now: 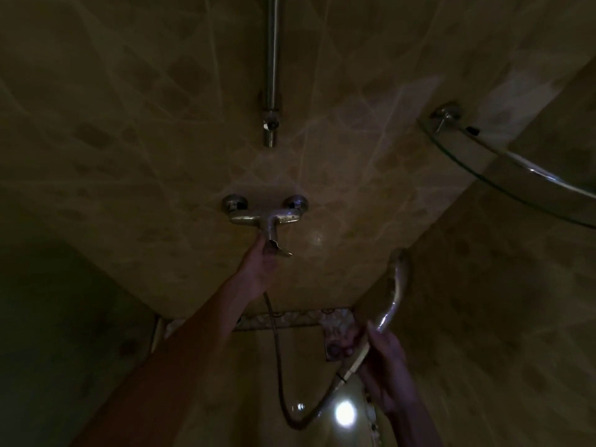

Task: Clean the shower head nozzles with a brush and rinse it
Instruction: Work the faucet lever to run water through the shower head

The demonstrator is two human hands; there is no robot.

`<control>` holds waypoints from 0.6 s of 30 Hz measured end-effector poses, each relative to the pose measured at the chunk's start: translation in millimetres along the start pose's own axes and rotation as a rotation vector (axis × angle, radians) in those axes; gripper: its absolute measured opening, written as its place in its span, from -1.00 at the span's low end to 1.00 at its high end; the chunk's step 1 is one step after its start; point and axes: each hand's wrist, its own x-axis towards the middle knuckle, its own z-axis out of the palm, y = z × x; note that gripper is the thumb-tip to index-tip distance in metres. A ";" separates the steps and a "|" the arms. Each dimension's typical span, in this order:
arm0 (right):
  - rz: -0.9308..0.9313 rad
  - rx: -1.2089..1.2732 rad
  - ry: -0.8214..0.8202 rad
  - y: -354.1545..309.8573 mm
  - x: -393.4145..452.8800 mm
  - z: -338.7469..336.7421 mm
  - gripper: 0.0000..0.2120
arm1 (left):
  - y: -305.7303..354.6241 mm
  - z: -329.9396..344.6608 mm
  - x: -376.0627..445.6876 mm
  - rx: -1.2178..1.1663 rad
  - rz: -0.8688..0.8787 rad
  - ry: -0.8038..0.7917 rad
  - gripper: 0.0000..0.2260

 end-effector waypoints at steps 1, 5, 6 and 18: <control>-0.014 -0.011 0.055 -1.3 2.7 -4.3 -0.80 | -2.8 4.3 1.8 -0.009 0.009 -0.001 -0.59; -0.078 0.022 0.165 -3.7 4.5 -11.6 -0.92 | -11.1 15.4 16.4 -0.105 0.079 0.015 -0.65; -0.080 0.026 0.184 -3.9 4.1 -12.6 -0.95 | -11.3 16.9 17.2 -0.140 0.079 0.006 -0.64; 0.055 -0.271 0.282 5.3 -5.4 -23.9 -0.35 | -10.8 13.8 9.2 0.048 0.104 -0.011 -0.54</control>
